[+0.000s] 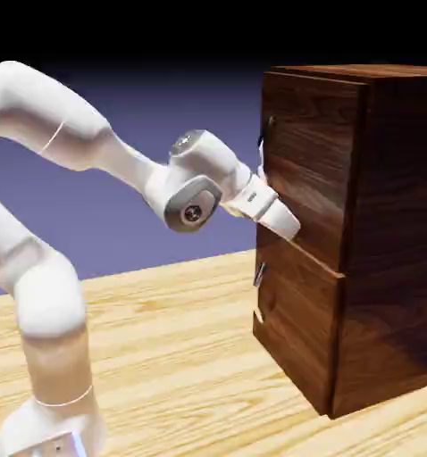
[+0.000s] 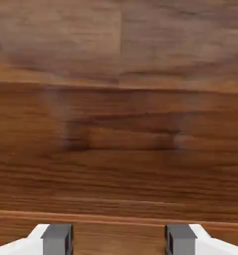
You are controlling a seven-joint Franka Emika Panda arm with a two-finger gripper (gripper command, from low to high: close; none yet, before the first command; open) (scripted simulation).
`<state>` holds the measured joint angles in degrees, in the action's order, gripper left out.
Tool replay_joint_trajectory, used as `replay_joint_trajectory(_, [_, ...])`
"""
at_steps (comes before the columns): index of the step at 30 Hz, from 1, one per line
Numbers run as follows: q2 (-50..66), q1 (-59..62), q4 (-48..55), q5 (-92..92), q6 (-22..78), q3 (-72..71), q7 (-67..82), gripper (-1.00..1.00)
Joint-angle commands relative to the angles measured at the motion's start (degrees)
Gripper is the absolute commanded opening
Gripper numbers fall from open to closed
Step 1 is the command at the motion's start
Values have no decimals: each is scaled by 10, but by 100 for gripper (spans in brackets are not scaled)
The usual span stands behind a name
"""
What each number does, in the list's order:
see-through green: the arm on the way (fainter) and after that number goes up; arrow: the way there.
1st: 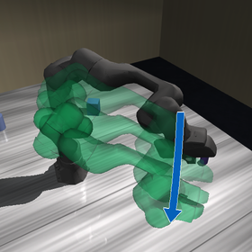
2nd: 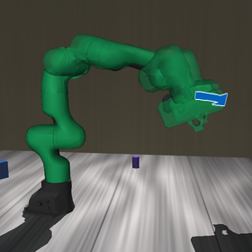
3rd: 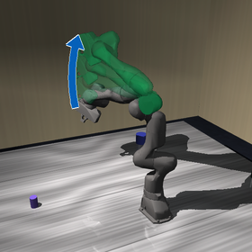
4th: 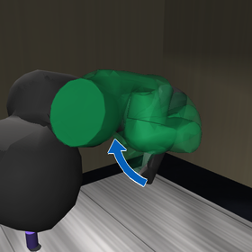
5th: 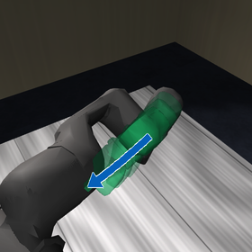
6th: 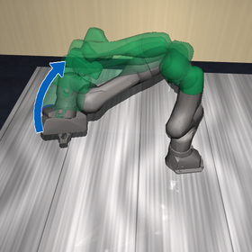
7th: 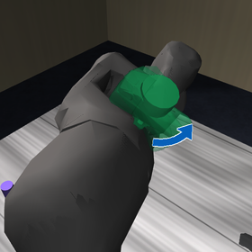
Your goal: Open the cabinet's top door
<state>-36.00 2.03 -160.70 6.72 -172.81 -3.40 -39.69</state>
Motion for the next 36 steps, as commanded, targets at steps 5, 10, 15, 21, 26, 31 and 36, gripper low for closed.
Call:
replay_joint_trajectory(5, [-62, 50, 6, 125, 22, -63, 51, 0])
replay_joint_trajectory(10, [-124, 101, 11, 249, 44, -126, 103, 0])
replay_joint_trajectory(15, [-186, 151, 17, 374, 67, -189, 154, 0])
replay_joint_trajectory(21, [-260, 212, 24, 523, 93, -265, 215, 0])
replay_joint_trajectory(26, [-322, 262, 30, 648, 115, -328, 266, 0])
replay_joint_trajectory(31, [-384, 313, 35, 773, 138, -391, 318, 0])
replay_joint_trajectory(36, [-446, 363, 41, 897, 160, -454, 369, 0])
